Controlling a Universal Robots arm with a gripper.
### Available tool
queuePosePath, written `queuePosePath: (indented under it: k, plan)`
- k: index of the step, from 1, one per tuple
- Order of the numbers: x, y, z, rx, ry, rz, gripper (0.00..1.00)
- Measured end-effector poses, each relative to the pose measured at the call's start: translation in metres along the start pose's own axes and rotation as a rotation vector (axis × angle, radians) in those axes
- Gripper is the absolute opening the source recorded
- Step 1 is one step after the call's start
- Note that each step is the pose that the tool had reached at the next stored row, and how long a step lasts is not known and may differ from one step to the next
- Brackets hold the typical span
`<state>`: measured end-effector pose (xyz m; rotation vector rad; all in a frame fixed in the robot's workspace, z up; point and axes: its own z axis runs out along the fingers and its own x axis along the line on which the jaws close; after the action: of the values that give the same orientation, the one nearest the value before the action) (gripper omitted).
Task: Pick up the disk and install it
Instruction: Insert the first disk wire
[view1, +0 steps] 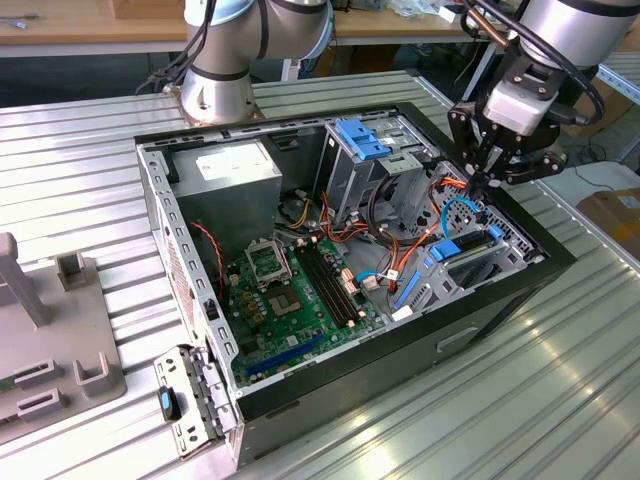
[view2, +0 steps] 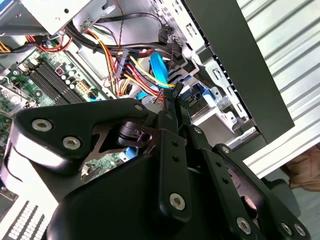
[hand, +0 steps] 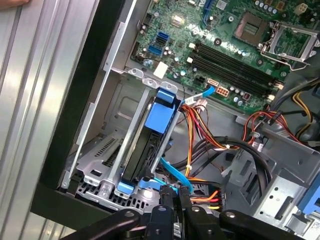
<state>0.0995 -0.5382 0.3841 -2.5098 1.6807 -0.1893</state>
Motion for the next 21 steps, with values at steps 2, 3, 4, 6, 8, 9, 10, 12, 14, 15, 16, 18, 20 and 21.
queuePosePath:
  k: [2,3,4,6,8,9,10,12,14,15,16,18,20,21]
  plan:
    - [0.0006,-0.0014,0.0005,-0.0012,0.0052,0.031,0.16]
    - [0.0014,-0.0035,0.0008,-0.0017,0.0071,0.042,0.16]
    - [0.0022,-0.0054,0.0014,-0.0018,0.0076,0.047,0.16]
    - [0.0030,-0.0075,0.0017,-0.0020,0.0085,0.051,0.16]
    - [0.0037,-0.0090,0.0020,-0.0021,0.0090,0.055,0.16]
    - [0.0044,-0.0106,0.0023,-0.0023,0.0094,0.058,0.16]
    - [0.0057,-0.0137,0.0028,-0.0024,0.0101,0.061,0.16]
    - [0.0090,-0.0217,0.0043,-0.0025,0.0105,0.063,0.16]
    - [0.0100,-0.0235,0.0047,-0.0033,0.0131,0.079,0.16]
    - [0.0105,-0.0233,0.0051,-0.0046,0.0186,0.113,0.16]
    - [0.0108,-0.0231,0.0054,-0.0051,0.0207,0.125,0.16]
    - [0.0114,-0.0227,0.0062,-0.0060,0.0242,0.146,0.16]
    - [0.0128,-0.0219,0.0071,-0.0064,0.0258,0.155,0.16]
    - [0.0136,-0.0214,0.0078,-0.0066,0.0266,0.158,0.16]
